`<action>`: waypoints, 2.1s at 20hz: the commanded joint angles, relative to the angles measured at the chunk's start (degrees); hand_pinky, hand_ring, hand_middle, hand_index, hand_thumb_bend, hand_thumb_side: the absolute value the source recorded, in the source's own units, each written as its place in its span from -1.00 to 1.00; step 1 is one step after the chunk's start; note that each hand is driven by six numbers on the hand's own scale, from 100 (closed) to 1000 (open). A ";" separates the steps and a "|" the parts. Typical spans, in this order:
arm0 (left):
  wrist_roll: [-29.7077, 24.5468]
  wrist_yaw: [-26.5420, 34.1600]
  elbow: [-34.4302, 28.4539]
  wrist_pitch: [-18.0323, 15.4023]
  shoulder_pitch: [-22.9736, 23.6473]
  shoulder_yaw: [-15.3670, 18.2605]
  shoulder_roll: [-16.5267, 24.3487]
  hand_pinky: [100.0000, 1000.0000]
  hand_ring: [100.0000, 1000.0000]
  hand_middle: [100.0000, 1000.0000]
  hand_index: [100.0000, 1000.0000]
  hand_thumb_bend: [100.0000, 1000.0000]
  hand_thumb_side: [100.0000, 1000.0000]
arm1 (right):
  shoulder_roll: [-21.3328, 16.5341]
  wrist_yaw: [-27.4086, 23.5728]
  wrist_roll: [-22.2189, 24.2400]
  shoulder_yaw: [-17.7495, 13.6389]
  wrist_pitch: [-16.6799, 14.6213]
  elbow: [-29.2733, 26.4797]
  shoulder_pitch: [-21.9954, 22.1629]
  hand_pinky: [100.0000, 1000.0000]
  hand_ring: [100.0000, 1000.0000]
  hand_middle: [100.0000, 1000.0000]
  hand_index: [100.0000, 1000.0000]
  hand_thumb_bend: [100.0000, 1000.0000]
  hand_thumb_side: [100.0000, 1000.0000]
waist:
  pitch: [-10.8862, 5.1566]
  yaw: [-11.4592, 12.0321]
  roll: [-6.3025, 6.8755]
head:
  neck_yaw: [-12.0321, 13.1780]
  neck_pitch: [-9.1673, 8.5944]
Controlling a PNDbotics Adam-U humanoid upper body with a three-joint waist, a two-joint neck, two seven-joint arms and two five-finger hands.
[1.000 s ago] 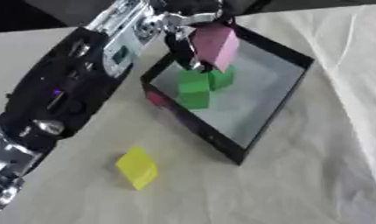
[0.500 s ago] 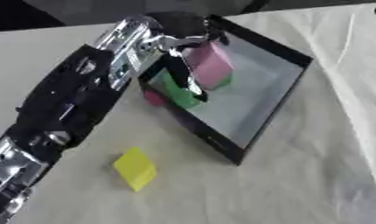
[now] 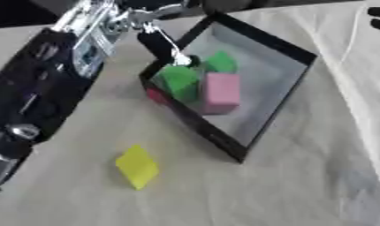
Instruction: Pick up objects on the table and place them in the box.
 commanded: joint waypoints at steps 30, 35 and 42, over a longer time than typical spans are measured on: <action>-19.87 27.48 -40.68 9.33 21.44 -1.66 26.84 0.66 0.53 0.60 0.73 -0.35 -0.08 | -3.88 1.51 -0.01 -1.35 -0.96 -0.15 1.83 0.74 0.52 0.59 0.78 -1.00 0.10 | -2.21 3.10 -1.29 | -5.61 1.64; -24.14 24.02 -40.68 8.91 21.69 -3.79 26.05 0.68 0.57 0.65 0.76 -0.33 -0.12 | -3.78 1.57 0.17 -1.12 -0.87 -0.10 1.77 0.74 0.52 0.59 0.78 -1.00 0.10 | -1.94 3.19 -1.38 | -5.97 1.70; -27.48 22.84 -40.68 13.27 20.22 -6.82 22.96 0.68 0.58 0.67 0.78 -0.30 -0.04 | -3.46 1.73 0.49 -0.82 -0.72 -0.18 1.89 0.74 0.52 0.59 0.78 -1.00 0.11 | -1.77 3.01 -1.45 | -5.82 1.67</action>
